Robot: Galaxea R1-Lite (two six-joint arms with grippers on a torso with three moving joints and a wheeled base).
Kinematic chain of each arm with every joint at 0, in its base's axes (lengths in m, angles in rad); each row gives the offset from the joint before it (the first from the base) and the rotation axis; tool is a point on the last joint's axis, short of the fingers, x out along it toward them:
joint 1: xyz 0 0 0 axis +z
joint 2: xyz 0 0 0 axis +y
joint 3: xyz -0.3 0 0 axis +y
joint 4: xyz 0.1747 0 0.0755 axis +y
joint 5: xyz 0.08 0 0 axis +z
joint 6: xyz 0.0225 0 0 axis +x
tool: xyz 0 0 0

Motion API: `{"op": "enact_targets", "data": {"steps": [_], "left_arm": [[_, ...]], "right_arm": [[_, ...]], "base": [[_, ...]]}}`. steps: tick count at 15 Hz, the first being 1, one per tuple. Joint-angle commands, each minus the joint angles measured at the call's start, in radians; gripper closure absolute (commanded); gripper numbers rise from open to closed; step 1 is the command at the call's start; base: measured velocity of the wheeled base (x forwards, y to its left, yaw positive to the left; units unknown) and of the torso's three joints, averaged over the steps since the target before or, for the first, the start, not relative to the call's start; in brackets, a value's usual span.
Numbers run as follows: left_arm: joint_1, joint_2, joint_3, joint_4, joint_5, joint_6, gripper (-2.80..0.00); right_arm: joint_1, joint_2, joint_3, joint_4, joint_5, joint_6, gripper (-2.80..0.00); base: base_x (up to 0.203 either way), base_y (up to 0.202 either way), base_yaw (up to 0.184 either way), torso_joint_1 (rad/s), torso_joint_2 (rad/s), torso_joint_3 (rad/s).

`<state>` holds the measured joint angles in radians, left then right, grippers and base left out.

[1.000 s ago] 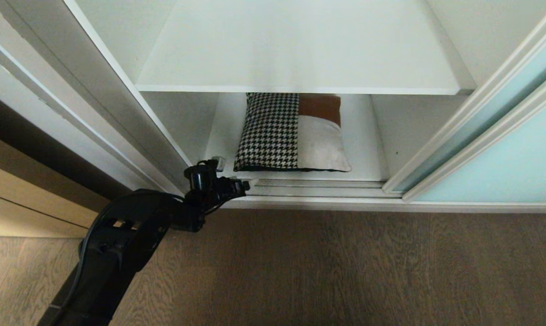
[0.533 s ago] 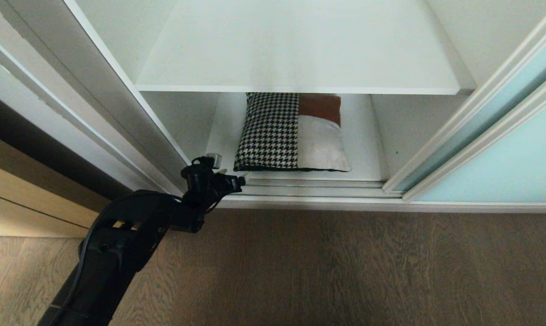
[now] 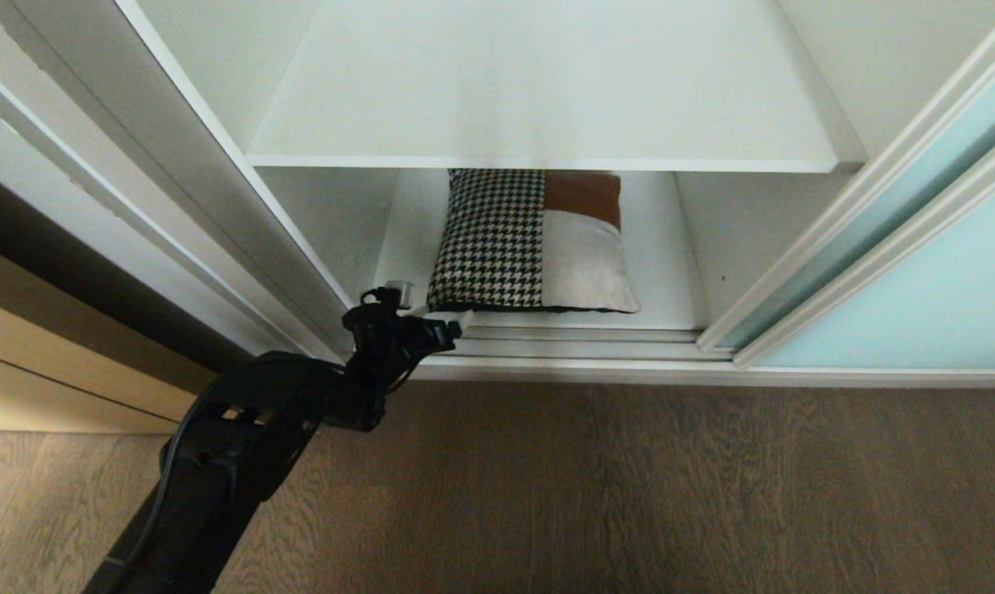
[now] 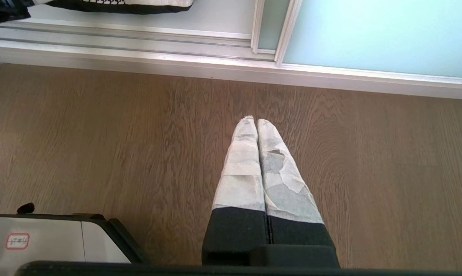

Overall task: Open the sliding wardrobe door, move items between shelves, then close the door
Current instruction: Place the pillow on the higher shelf

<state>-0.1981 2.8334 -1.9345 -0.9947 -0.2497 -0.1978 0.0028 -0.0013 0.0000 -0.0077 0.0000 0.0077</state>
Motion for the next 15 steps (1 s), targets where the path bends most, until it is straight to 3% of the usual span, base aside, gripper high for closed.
{"op": "enact_targets", "data": {"steps": [1,4,6,11,15], "left_arm": [[-0.004,-0.001,0.001,-0.01,0.008,-0.008,-2.8],[-0.004,-0.056,0.027,-0.008,0.076,-0.005,-2.8],[-0.005,-0.184,0.134,-0.01,0.121,0.009,-2.8],[0.0,-0.706,0.556,-0.012,0.194,0.139,-2.8],[0.011,-1.164,0.983,-0.007,0.334,0.253,-2.8]], "right_arm": [[0.0,0.0,0.0,0.0,0.0,0.0,0.0],[0.0,0.0,0.0,-0.002,0.0,0.0,0.0],[0.0,-0.001,0.001,-0.001,0.0,0.0,0.0],[0.0,0.0,0.0,0.0,0.0,0.0,0.0],[0.0,-0.001,0.0,0.0,0.0,0.0,0.0]], "base": [[0.0,0.0,0.0,0.0,0.0,0.0],[0.0,0.0,0.0,0.0,0.0,0.0],[0.0,0.0,0.0,0.0,0.0,0.0],[0.0,0.0,0.0,0.0,0.0,0.0],[0.0,0.0,0.0,0.0,0.0,0.0]]}}
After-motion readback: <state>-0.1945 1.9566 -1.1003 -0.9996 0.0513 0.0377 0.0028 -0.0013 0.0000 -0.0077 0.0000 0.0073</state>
